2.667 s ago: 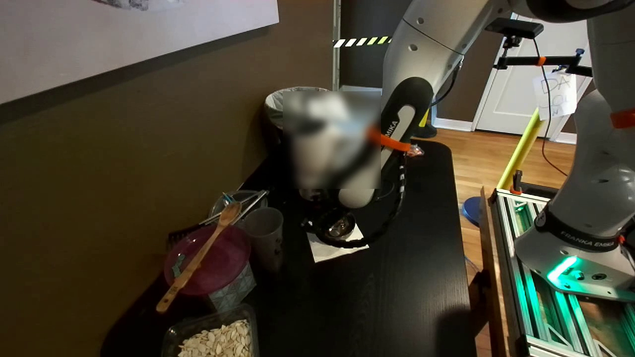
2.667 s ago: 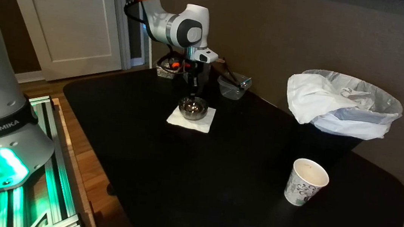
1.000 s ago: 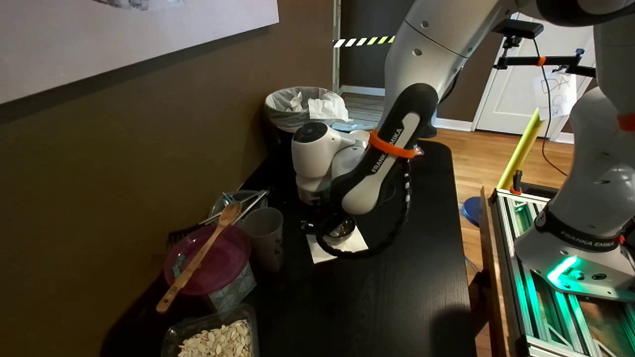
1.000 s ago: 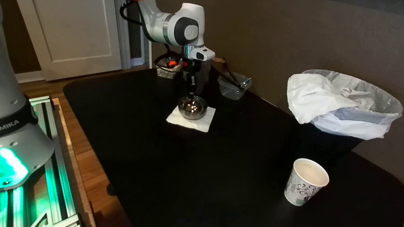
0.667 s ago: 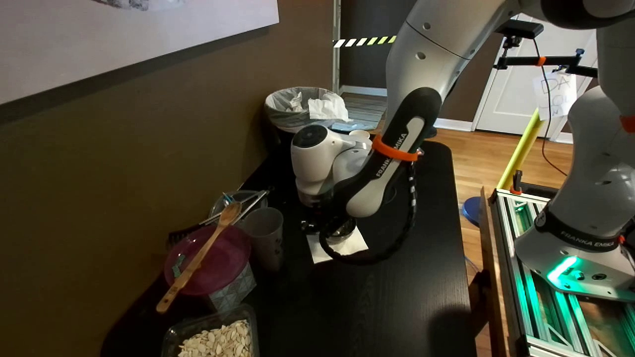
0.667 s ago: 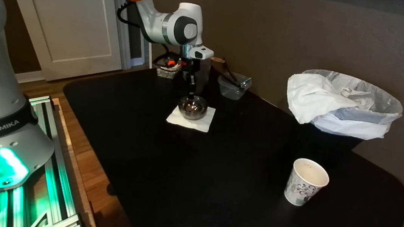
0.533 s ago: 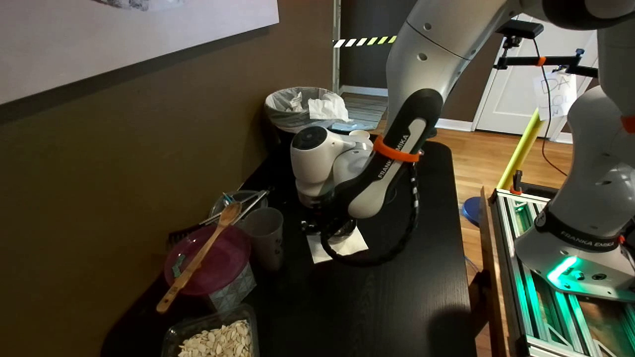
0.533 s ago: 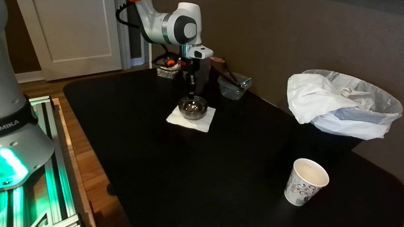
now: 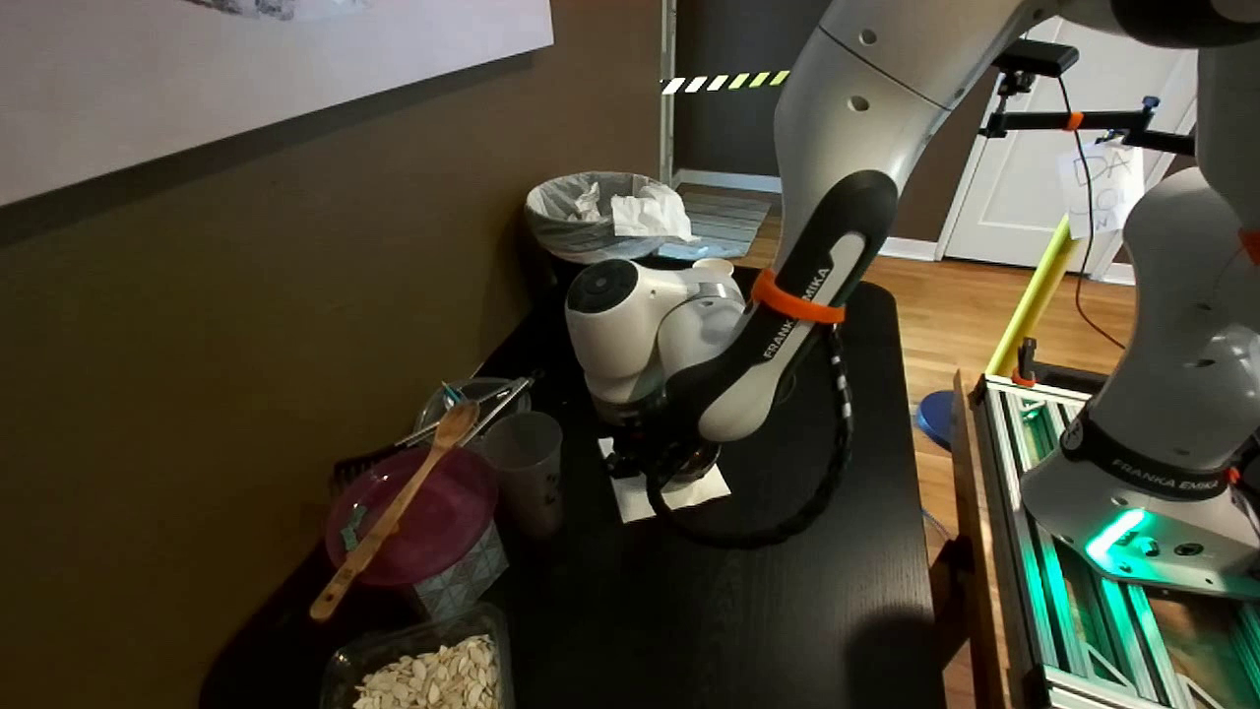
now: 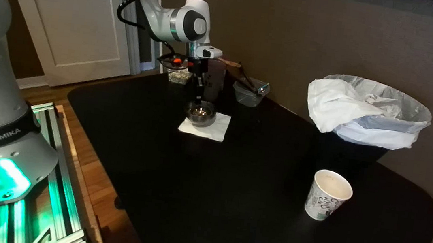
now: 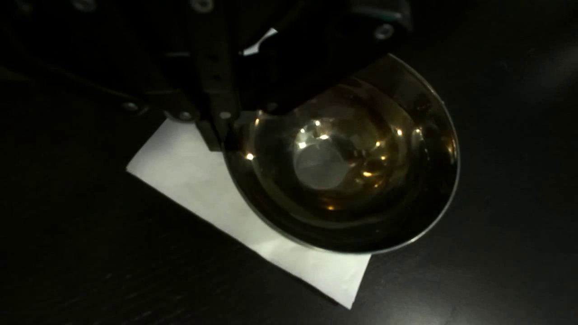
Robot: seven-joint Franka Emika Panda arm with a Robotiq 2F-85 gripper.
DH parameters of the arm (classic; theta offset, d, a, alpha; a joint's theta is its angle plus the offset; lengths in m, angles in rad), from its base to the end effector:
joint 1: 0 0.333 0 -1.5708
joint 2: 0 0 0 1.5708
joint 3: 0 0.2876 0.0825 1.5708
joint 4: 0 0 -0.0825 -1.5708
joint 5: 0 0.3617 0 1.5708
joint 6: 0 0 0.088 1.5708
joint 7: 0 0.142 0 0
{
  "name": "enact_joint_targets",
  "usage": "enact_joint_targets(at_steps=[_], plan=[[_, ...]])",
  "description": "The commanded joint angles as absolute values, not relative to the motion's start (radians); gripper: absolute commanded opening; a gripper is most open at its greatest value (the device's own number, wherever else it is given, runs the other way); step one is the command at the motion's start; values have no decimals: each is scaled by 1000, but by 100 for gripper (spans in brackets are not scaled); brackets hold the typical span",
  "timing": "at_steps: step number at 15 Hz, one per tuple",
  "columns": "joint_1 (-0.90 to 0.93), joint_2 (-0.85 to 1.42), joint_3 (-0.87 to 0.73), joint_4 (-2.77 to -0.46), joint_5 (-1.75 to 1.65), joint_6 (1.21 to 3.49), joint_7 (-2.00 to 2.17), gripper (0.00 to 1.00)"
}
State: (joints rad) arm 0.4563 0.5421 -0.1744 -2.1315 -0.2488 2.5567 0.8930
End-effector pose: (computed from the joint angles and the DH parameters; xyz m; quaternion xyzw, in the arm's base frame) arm 0.5103 0.1387 0.1046 0.9750 -0.1852 0.0114 0.1219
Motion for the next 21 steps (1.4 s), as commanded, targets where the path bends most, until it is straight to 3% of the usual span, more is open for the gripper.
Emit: enact_joint_targets(at_steps=[1, 21], plan=[[451, 468, -134, -2142, -273, 2461, 909, 1], [365, 284, 69, -2087, -230, 2231, 864, 1]])
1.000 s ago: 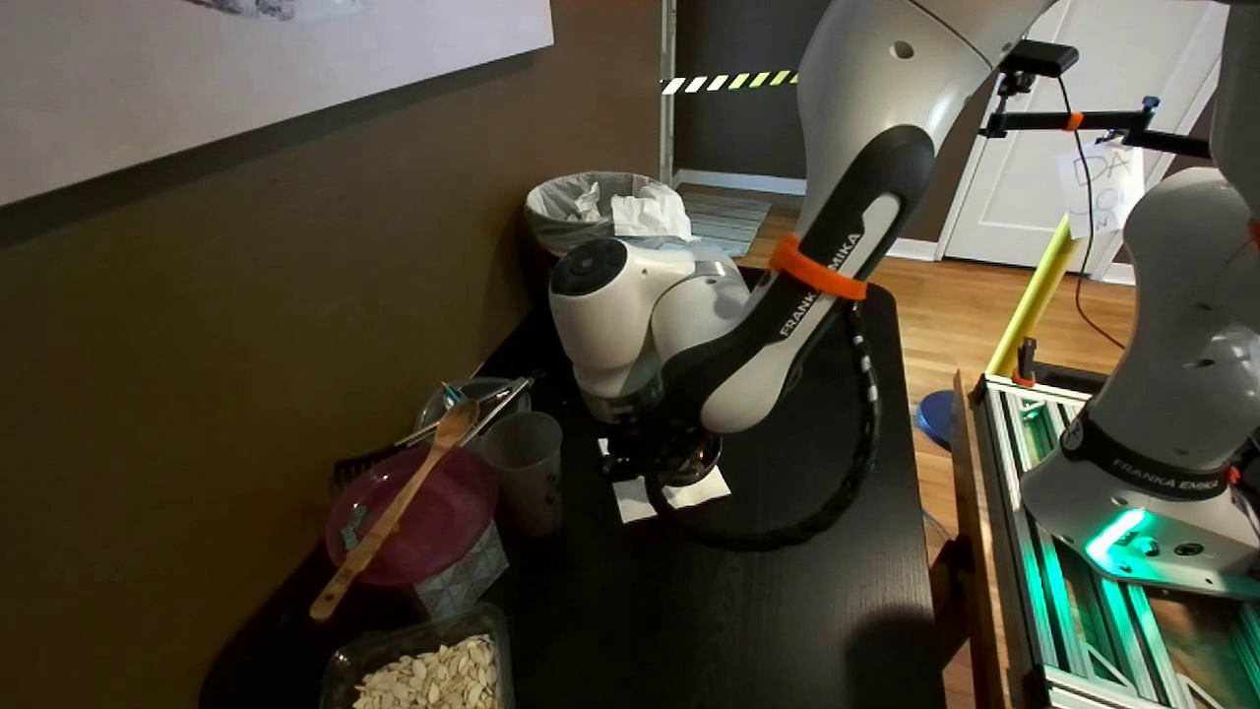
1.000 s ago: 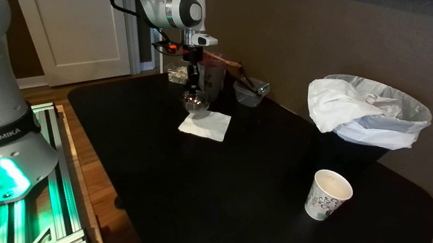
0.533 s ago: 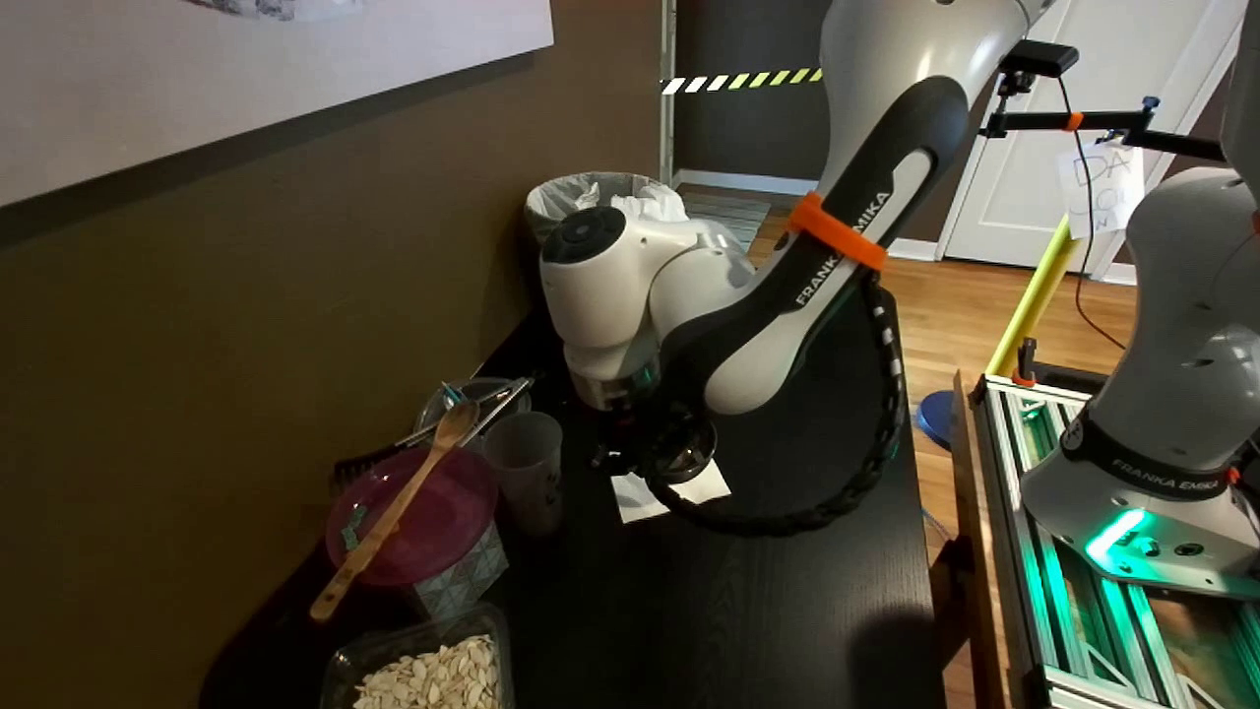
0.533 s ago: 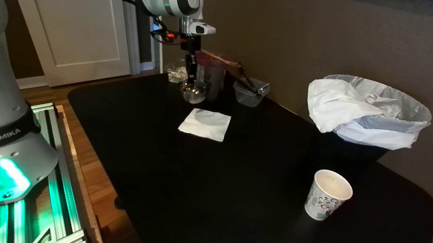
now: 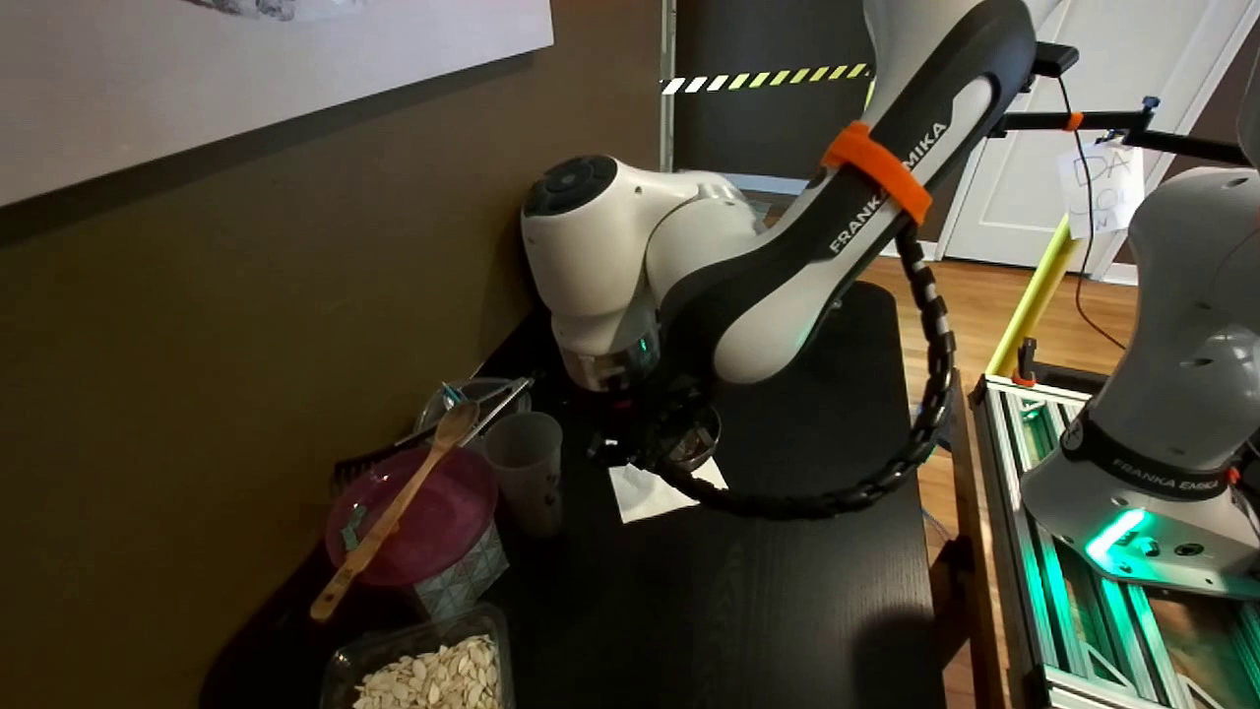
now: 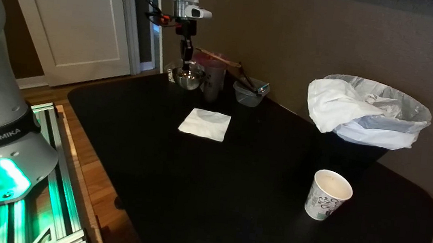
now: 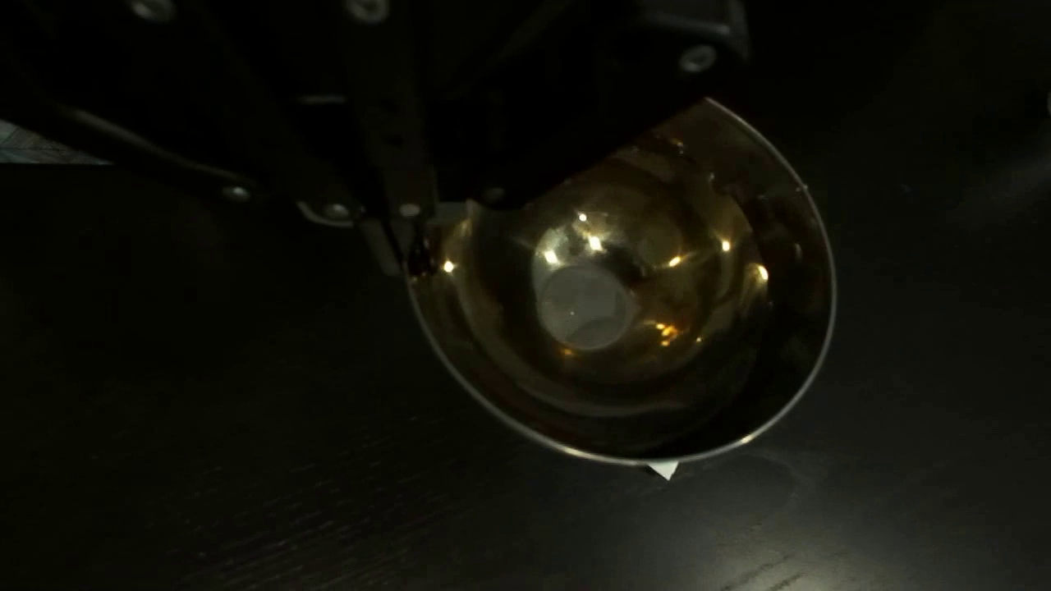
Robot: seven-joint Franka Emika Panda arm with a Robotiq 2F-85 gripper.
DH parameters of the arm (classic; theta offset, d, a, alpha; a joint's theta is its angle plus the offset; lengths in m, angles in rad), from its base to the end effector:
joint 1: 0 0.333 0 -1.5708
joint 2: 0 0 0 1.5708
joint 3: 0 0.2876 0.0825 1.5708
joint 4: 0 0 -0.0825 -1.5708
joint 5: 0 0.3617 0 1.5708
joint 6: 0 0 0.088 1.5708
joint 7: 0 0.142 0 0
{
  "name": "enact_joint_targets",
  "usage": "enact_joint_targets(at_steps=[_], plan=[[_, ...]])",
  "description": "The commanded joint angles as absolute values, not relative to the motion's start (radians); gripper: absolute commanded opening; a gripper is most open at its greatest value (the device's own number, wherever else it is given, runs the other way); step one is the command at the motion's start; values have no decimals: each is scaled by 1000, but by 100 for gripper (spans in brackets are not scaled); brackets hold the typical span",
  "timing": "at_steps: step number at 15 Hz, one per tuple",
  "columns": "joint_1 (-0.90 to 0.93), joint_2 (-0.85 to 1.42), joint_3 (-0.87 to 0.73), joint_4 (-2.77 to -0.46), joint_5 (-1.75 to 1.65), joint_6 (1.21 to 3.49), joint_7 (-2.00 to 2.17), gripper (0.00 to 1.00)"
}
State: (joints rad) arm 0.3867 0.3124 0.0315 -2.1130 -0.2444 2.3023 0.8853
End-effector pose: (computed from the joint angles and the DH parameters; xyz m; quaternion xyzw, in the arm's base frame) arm 0.4957 0.2083 0.2118 0.9842 -0.1453 0.0008 0.1009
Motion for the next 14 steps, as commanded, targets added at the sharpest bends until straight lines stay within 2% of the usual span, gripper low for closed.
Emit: enact_joint_targets(at_steps=[1, 14], plan=[[364, 283, 78, -2073, -230, 2212, 864, 1], [373, 387, 154, -1784, -193, 2037, 766, 1]])
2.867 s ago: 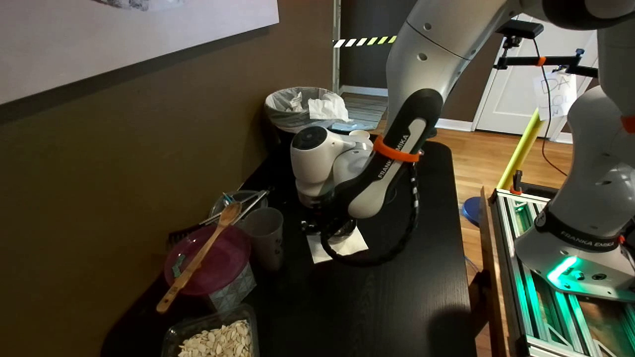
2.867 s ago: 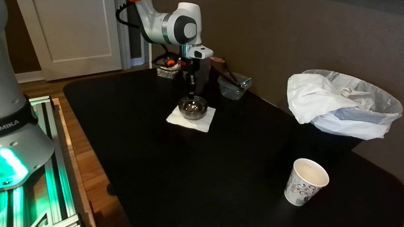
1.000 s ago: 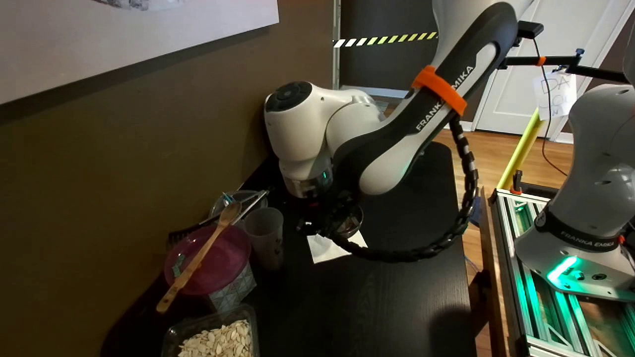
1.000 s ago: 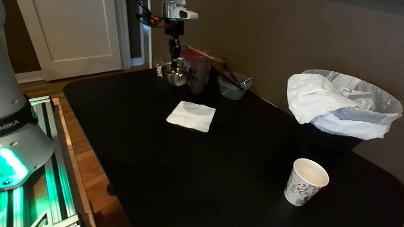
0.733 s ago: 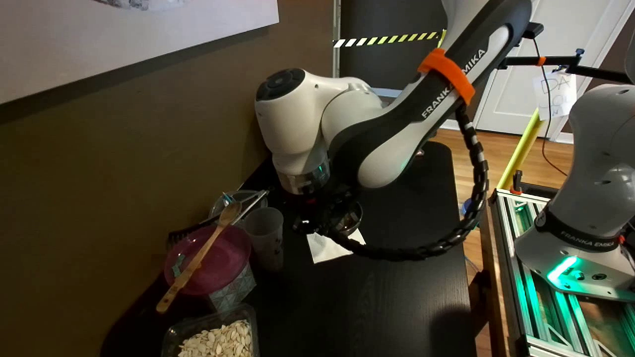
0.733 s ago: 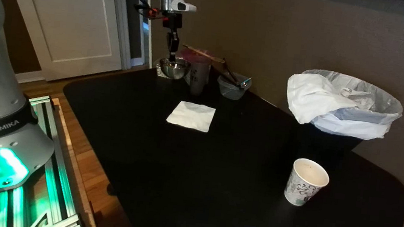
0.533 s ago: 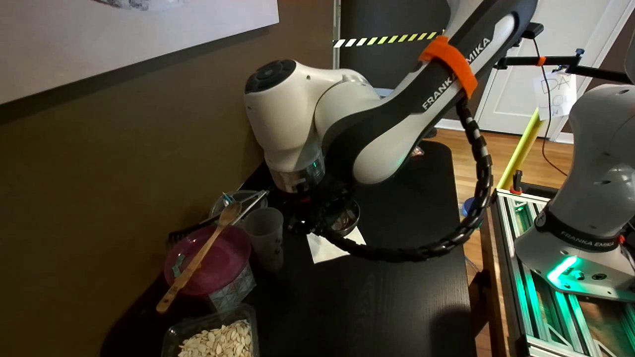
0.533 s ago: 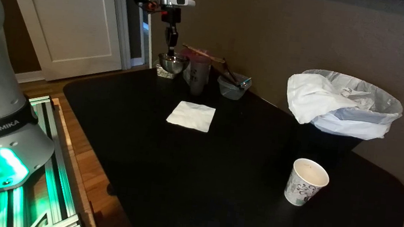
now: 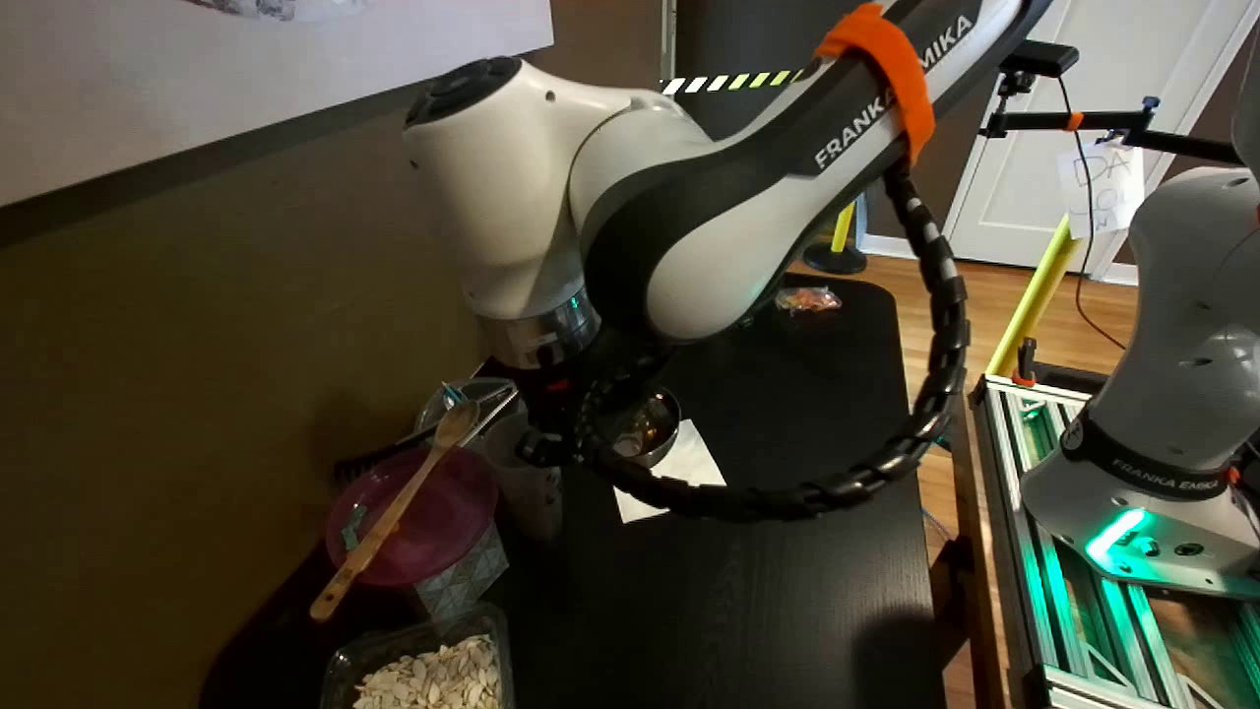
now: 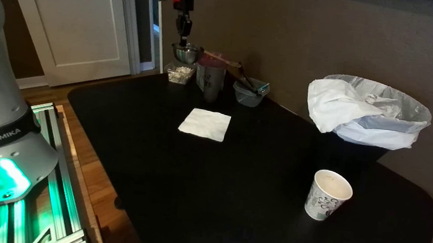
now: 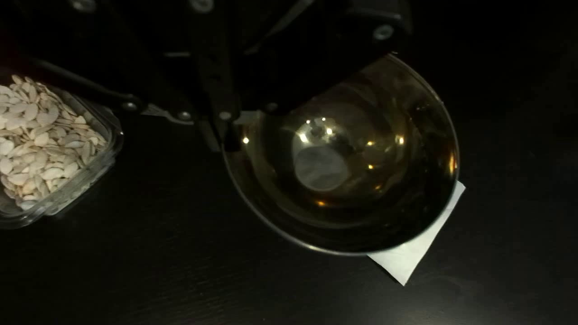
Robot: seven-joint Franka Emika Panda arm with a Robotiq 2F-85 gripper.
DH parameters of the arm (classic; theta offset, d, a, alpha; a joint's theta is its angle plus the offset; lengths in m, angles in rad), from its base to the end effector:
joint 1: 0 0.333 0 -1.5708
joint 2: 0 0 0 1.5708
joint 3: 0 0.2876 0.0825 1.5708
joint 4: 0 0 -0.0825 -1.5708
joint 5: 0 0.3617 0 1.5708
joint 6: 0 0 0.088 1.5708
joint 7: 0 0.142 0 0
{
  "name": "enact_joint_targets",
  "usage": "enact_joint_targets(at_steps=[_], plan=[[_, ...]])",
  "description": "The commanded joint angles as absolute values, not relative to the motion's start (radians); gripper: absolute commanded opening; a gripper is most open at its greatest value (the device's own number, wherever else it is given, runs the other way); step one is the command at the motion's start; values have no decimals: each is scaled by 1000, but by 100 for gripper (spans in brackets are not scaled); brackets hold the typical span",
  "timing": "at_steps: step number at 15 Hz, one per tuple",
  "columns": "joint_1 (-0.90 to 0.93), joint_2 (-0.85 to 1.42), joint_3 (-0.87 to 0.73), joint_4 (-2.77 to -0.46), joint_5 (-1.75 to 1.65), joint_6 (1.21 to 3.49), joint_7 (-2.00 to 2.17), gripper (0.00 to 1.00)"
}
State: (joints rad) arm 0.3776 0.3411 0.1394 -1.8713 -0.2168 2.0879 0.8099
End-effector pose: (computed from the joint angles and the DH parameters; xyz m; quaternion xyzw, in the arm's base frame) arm 0.5171 0.2719 0.2768 0.9920 -0.0892 -0.0052 0.0895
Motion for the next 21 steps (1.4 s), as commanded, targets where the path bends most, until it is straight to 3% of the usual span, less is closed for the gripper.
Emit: enact_joint_targets(at_steps=[1, 21], plan=[[373, 400, 156, -1763, -186, 2030, 752, 1], [394, 513, 134, -1557, -134, 2073, 627, 2]])
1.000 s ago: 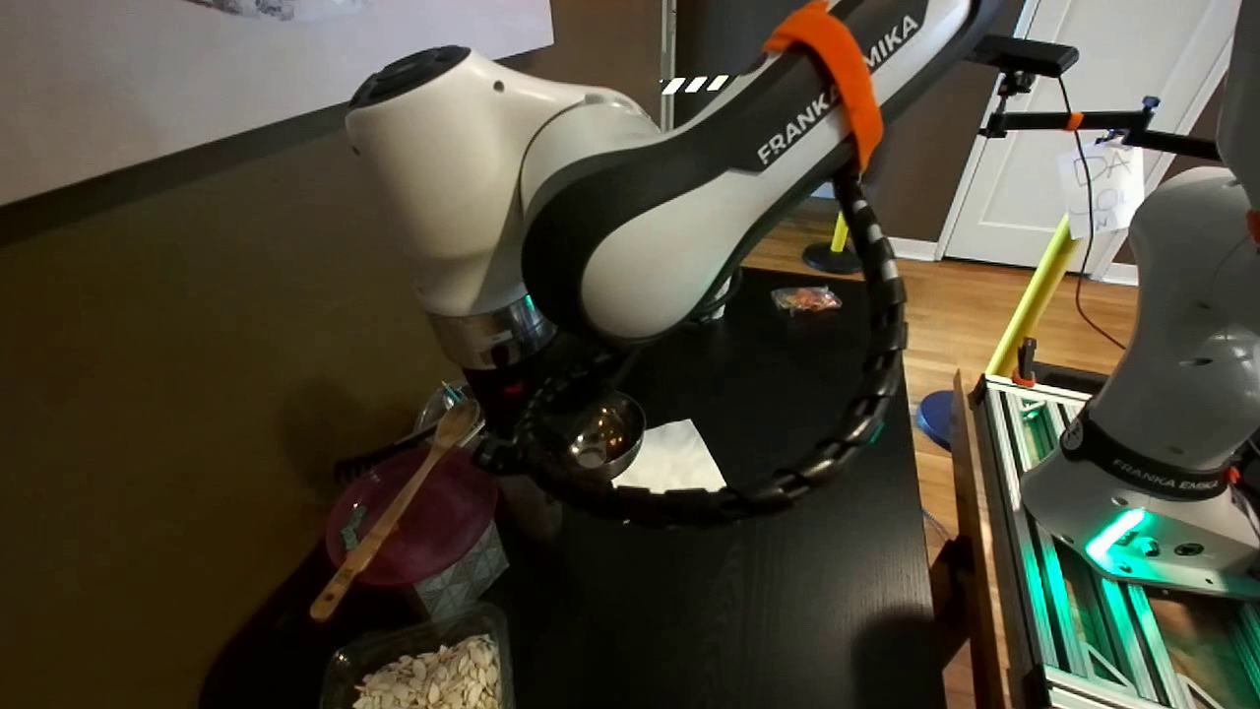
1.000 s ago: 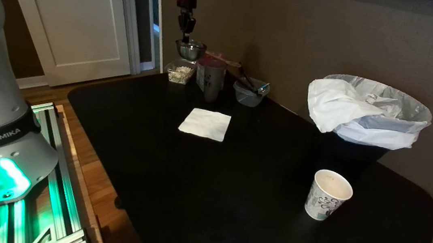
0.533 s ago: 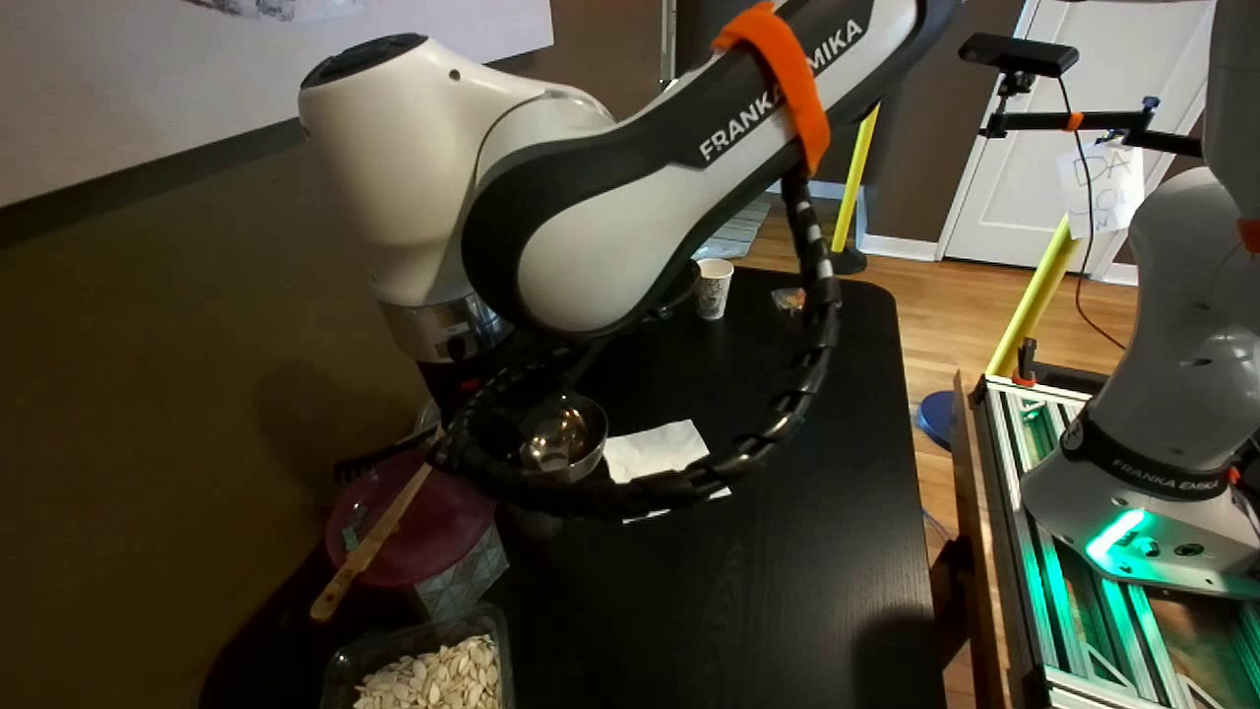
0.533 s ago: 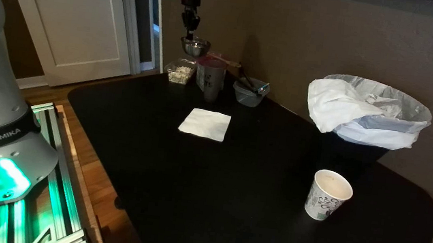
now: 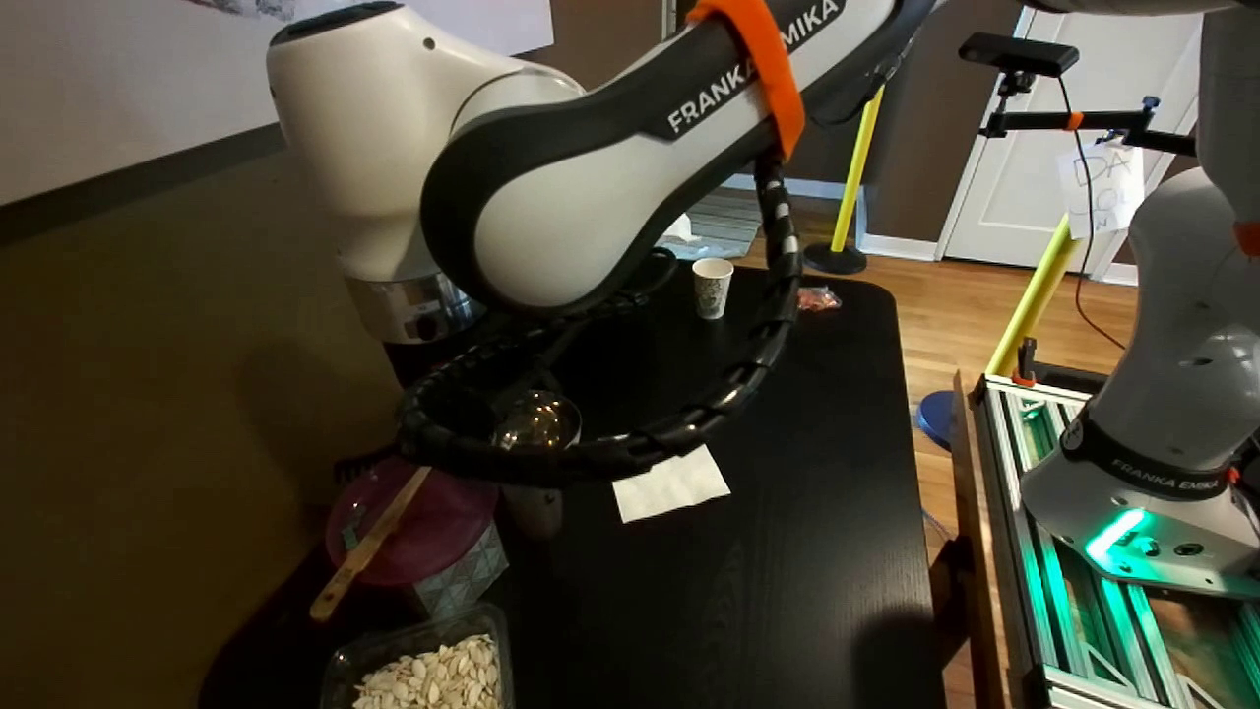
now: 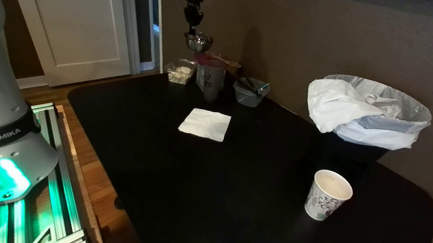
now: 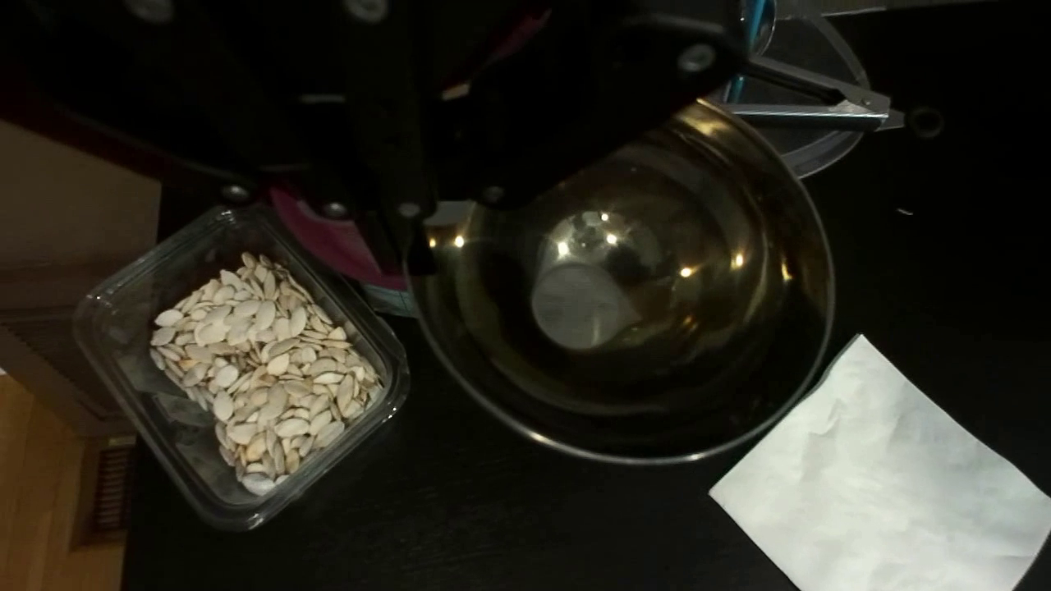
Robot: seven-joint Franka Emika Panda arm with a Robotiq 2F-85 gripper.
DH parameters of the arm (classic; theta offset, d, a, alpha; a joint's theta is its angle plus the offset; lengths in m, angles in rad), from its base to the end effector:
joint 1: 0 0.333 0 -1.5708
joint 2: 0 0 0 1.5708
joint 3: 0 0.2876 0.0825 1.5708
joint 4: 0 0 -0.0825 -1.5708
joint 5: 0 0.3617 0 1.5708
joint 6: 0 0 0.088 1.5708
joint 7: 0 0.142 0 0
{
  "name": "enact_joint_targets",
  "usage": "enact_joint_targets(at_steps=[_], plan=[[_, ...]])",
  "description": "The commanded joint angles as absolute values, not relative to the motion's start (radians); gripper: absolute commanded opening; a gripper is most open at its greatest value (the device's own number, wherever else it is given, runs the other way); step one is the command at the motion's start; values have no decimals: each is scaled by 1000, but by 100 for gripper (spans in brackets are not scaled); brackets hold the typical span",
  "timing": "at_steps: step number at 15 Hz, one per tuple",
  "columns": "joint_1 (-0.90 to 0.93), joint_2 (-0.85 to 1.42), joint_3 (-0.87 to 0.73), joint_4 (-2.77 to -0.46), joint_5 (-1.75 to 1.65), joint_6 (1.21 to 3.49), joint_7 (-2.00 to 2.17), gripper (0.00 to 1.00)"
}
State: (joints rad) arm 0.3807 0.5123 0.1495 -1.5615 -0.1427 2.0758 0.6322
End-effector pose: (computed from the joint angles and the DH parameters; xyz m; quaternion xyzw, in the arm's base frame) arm 0.5788 0.3139 0.3024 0.9993 -0.0263 0.0180 0.0194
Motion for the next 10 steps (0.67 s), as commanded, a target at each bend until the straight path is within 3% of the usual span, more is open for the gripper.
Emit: enact_joint_targets(at_steps=[1, 10], plan=[[394, 515, 134, -1554, -133, 2073, 625, 2], [395, 519, 133, -1550, -132, 2073, 623, 1]])
